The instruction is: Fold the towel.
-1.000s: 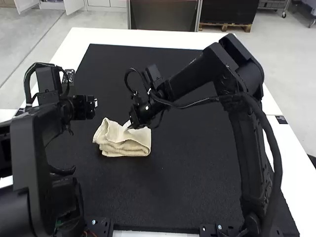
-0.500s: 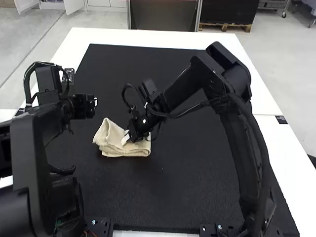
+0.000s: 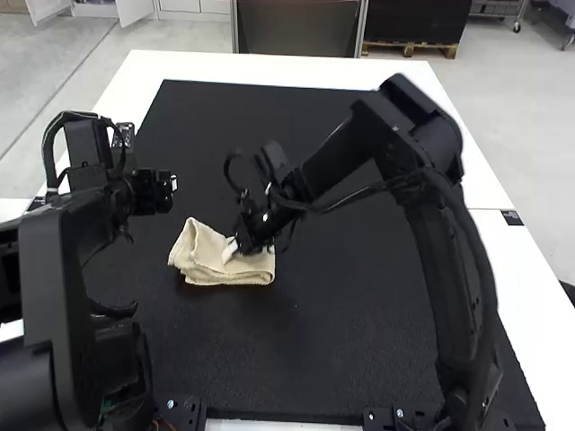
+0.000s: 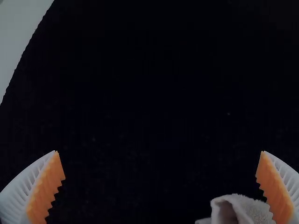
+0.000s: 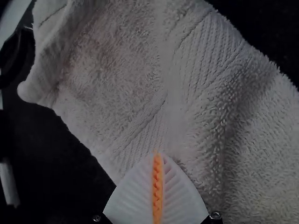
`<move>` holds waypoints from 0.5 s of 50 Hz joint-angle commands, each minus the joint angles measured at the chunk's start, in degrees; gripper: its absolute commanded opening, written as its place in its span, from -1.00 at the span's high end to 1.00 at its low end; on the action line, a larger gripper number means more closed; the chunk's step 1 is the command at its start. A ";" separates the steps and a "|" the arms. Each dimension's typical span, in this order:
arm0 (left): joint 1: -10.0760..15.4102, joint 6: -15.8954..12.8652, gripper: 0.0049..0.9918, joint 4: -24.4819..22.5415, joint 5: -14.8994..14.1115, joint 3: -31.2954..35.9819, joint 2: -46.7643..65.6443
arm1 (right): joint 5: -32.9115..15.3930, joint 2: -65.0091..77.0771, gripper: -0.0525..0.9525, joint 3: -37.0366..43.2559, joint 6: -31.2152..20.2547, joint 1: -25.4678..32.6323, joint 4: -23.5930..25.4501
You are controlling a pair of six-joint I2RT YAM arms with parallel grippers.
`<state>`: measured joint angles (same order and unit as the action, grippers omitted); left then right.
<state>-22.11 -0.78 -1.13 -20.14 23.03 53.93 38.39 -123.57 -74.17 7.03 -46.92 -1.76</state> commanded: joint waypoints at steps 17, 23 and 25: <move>0.40 2.53 -0.94 0.60 -0.69 8.44 -1.11 | 1.16 17.84 0.93 0.34 0.97 6.49 2.90; 2.16 4.12 -0.94 0.60 -0.60 11.16 -1.11 | -1.48 23.64 0.93 2.45 0.71 9.83 2.46; 2.86 5.08 -0.94 0.42 -0.51 12.22 -1.11 | -2.53 25.57 0.93 2.80 0.62 11.06 2.37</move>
<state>-20.82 1.87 -0.21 -20.14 31.53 53.93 38.57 -104.47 -72.42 7.75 -39.55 1.13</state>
